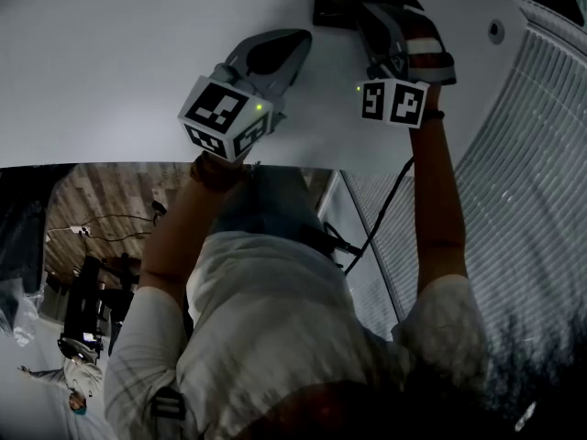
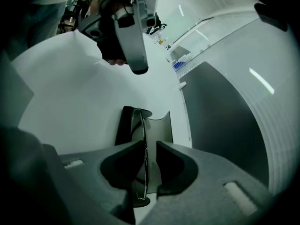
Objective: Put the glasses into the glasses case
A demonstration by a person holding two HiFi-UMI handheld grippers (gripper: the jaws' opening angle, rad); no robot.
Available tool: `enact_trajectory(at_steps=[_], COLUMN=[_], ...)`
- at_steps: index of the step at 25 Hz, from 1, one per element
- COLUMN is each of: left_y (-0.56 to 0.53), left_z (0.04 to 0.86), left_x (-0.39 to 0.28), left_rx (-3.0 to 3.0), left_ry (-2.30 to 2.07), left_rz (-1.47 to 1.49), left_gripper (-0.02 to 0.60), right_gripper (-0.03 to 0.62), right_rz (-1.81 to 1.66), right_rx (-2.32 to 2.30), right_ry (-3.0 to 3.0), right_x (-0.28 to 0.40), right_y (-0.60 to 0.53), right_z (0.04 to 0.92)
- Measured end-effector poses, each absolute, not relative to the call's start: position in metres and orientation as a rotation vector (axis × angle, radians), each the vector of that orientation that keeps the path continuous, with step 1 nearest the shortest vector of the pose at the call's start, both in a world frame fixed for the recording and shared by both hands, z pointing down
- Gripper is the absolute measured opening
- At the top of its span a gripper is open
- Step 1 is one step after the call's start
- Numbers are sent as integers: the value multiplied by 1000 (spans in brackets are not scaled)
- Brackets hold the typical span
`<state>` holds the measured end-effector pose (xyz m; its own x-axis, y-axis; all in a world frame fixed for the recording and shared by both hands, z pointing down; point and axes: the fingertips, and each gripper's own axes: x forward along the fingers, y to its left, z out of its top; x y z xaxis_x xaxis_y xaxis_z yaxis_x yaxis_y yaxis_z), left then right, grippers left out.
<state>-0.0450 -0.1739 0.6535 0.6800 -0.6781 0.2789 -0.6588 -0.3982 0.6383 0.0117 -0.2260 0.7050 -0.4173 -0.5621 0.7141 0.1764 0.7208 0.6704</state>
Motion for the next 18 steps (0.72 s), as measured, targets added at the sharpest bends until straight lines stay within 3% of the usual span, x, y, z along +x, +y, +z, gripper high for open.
enact_trajectory(at_steps=[12, 18], left_y=[-170, -167], left_z=[651, 648], left_x=[-38, -36], left_rx=[2142, 2148], left_ry=[-1016, -1018], left_rz=[-34, -39], left_gripper=[0, 0], right_gripper=[114, 172], right_rz=[-775, -726], right_rx=[319, 349], right_ry=[-1842, -1866], right_x=[18, 22], right_y=[-226, -226], right_z=[701, 696])
